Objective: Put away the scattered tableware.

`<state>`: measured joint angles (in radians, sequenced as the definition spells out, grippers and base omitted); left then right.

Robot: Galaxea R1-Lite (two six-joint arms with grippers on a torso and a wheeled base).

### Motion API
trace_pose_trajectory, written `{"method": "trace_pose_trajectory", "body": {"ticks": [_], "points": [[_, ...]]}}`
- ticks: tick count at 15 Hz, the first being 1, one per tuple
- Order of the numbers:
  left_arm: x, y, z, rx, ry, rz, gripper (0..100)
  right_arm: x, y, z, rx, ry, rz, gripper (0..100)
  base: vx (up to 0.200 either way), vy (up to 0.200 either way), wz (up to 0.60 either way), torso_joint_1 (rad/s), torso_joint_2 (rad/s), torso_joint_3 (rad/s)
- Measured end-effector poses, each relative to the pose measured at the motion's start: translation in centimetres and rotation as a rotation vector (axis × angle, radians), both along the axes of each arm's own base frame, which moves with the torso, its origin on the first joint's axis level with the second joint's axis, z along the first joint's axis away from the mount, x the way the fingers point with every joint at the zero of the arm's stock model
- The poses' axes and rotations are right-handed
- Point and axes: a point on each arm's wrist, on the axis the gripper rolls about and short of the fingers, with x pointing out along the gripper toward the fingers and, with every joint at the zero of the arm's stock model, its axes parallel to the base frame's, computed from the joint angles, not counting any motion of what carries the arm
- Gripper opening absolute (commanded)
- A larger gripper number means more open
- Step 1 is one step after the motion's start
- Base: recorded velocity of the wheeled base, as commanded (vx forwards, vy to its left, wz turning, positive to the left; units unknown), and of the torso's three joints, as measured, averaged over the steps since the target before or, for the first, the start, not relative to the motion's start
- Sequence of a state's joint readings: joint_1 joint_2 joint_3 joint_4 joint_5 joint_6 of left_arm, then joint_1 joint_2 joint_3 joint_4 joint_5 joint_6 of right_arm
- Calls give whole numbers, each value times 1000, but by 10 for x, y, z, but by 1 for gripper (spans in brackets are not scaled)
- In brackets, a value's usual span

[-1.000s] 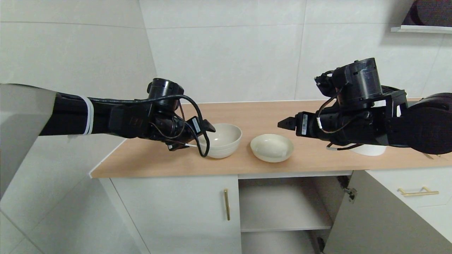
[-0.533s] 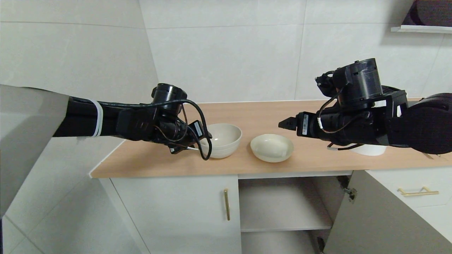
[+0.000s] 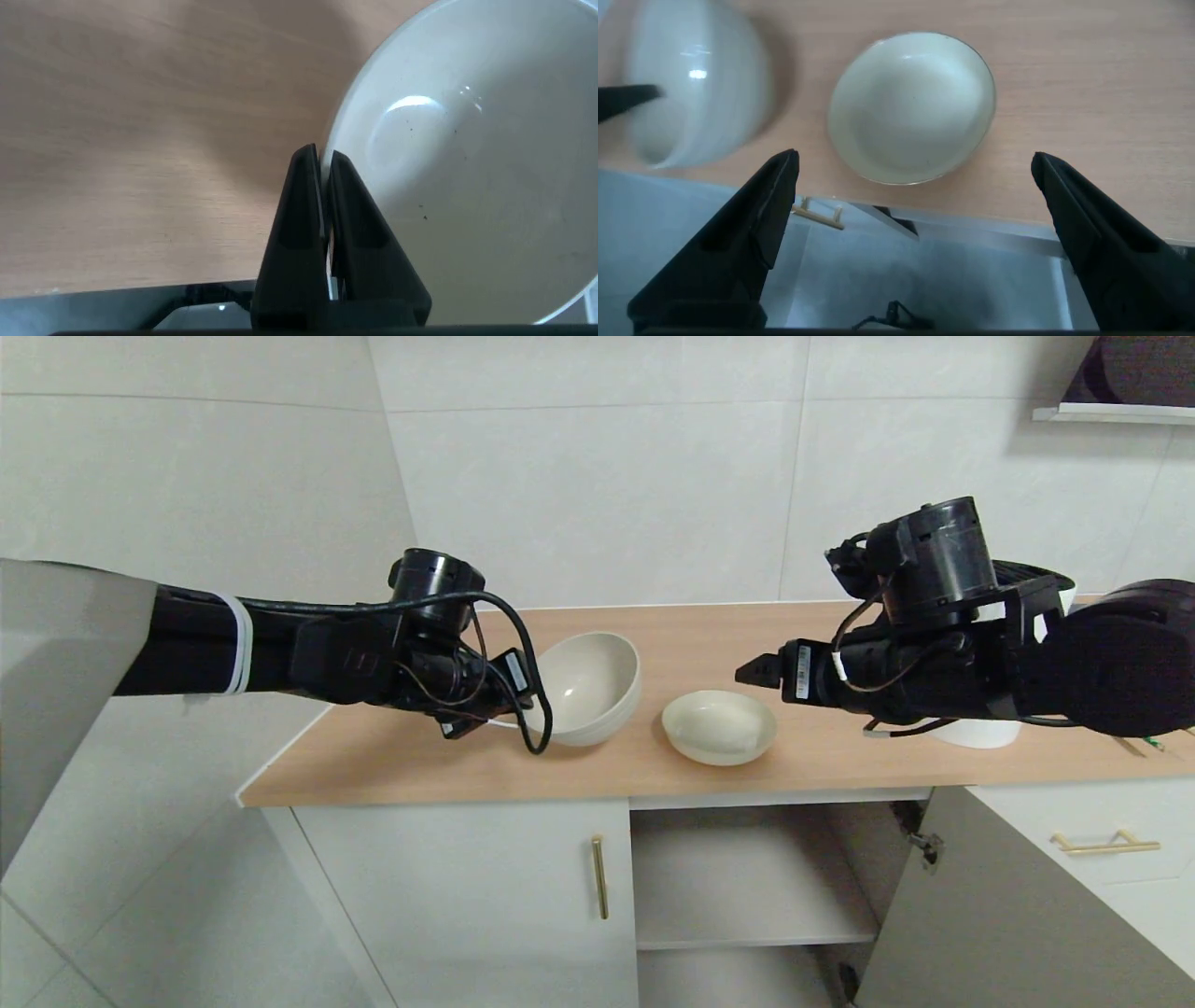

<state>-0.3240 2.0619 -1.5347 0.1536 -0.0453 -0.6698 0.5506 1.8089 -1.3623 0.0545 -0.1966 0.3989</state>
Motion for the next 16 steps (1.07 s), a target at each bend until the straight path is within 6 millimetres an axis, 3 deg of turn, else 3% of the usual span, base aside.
{"method": "trace_pose_trajectory", "body": {"ticks": [8,16], "points": [[-10,3,12,-7,-21,-1,0,59,8,-50,-170,58,-240,100,0,0,0,0,0,0],[-11,4,15,5,-31,-4,0,84,20,-86,-196,65,-284,100,0,0,0,0,0,0]]}}
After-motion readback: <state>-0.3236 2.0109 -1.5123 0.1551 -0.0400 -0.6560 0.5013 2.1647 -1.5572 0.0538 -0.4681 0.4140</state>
